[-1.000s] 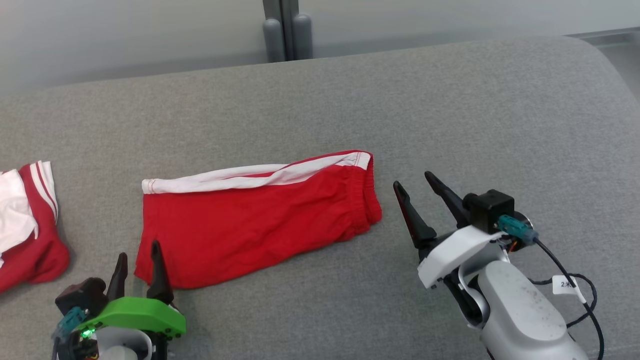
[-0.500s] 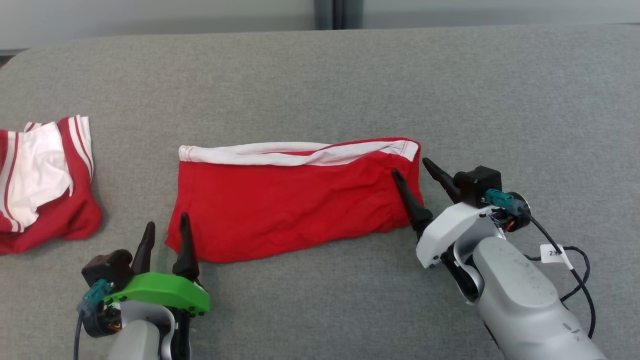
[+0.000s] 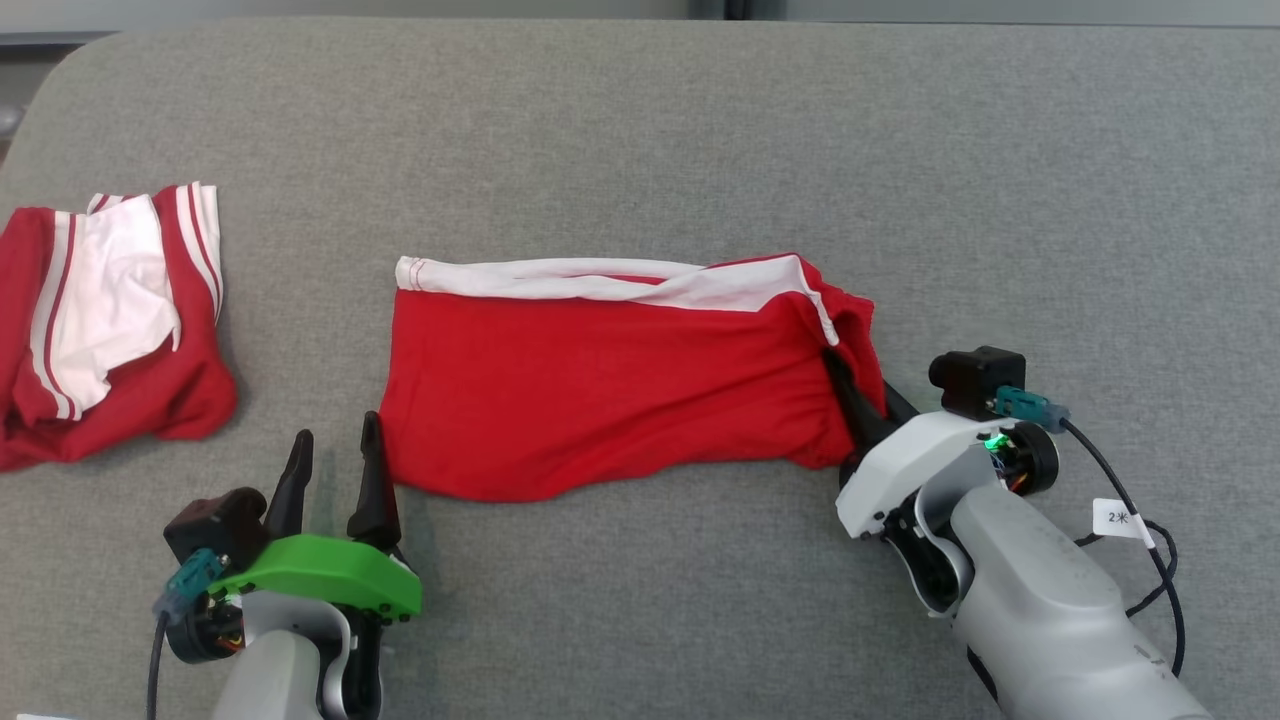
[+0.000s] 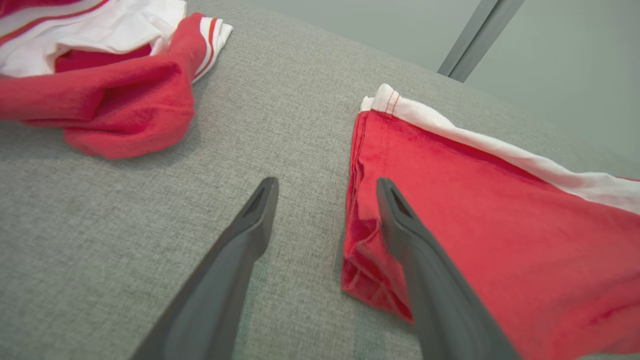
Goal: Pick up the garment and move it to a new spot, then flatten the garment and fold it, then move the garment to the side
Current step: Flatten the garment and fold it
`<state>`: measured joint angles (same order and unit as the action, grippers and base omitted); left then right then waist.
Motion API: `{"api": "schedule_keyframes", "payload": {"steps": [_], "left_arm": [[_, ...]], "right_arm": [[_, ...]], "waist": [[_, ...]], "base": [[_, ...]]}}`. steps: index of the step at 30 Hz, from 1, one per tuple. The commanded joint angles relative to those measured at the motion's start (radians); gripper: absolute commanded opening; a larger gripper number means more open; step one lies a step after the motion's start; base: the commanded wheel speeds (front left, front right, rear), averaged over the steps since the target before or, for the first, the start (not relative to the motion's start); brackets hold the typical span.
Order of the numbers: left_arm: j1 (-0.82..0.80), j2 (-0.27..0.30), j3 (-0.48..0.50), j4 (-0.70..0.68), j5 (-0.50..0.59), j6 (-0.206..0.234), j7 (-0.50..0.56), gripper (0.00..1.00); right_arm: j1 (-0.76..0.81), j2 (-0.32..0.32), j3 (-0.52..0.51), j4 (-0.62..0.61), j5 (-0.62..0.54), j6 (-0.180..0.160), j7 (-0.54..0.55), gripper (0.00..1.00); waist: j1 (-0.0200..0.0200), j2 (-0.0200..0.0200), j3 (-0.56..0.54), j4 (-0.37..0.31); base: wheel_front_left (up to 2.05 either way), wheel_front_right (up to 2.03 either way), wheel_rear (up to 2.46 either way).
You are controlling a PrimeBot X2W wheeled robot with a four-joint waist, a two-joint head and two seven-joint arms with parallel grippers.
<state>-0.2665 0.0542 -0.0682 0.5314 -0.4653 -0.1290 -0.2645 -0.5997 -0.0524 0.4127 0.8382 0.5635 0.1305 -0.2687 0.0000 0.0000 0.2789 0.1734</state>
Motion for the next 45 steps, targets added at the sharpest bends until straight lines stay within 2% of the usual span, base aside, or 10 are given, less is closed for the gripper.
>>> {"api": "schedule_keyframes", "payload": {"steps": [1, 20, 26, 33, 39, 40, 41, 42, 43, 45], "left_arm": [[0.008, 0.009, 0.004, -0.001, 0.01, -0.002, 0.001, 1.0], [0.084, 0.005, -0.028, 0.008, 0.024, -0.002, 0.0, 1.0], [0.093, 0.001, -0.043, 0.017, 0.025, -0.002, 0.001, 1.0], [0.093, -0.001, -0.064, 0.032, 0.022, -0.002, 0.001, 1.0], [0.09, -0.002, -0.093, 0.04, 0.013, -0.002, 0.001, 1.0], [0.089, -0.001, -0.099, 0.041, 0.011, -0.002, 0.001, 1.0], [0.087, -0.001, -0.102, 0.042, 0.009, -0.002, 0.0, 1.0], [0.084, -0.002, -0.107, 0.043, 0.007, -0.002, 0.001, 1.0], [0.083, -0.002, -0.11, 0.044, 0.007, -0.002, 0.001, 1.0], [0.081, -0.001, -0.112, 0.047, 0.005, -0.002, 0.001, 1.0]], "right_arm": [[0.036, 0.002, -0.009, 0.007, 0.018, 0.0, 0.008, 0.0], [0.112, -0.043, -0.37, -0.058, -0.187, -0.001, 0.004, 0.0], [0.093, -0.008, -0.277, -0.113, -0.115, 0.0, 0.014, 0.0], [0.088, 0.001, -0.06, -0.212, 0.159, 0.0, 0.113, 0.0], [0.028, 0.0, 0.106, -0.168, 0.317, 0.0, 0.087, 0.0], [0.013, 0.0, 0.131, -0.15, 0.338, 0.0, 0.077, 0.1], [-0.002, -0.001, 0.161, -0.136, 0.361, 0.0, 0.067, 0.43], [-0.013, 0.0, 0.187, -0.127, 0.381, 0.0, 0.058, 0.49], [-0.022, 0.0, 0.213, -0.122, 0.403, 0.0, 0.05, 0.98], [-0.042, -0.001, 0.266, -0.102, 0.446, 0.0, 0.033, 1.0]], "waist": [[0.0, 0.0, -0.009, -0.01], [0.0, 0.0, -0.114, -0.176], [0.0, 0.0, -0.128, -0.176], [0.0, 0.0, -0.136, -0.118], [0.0, 0.0, -0.128, -0.034], [0.0, 0.0, -0.126, -0.02], [0.0, 0.0, -0.124, -0.01], [0.0, 0.0, -0.122, 0.0], [0.0, 0.0, -0.121, 0.008], [0.0, 0.0, -0.119, 0.02]], "base": [[0.0, 0.0, 0.0], [0.0, 0.0, 0.0], [0.0, 0.0, 0.0], [0.0, 0.0, 0.0], [0.0, 0.0, 0.0], [0.0, 0.0, 0.0], [0.0, 0.0, 0.0], [0.0, 0.0, 0.0], [0.0, 0.0, 0.0], [0.0, 0.0, 0.0]]}}
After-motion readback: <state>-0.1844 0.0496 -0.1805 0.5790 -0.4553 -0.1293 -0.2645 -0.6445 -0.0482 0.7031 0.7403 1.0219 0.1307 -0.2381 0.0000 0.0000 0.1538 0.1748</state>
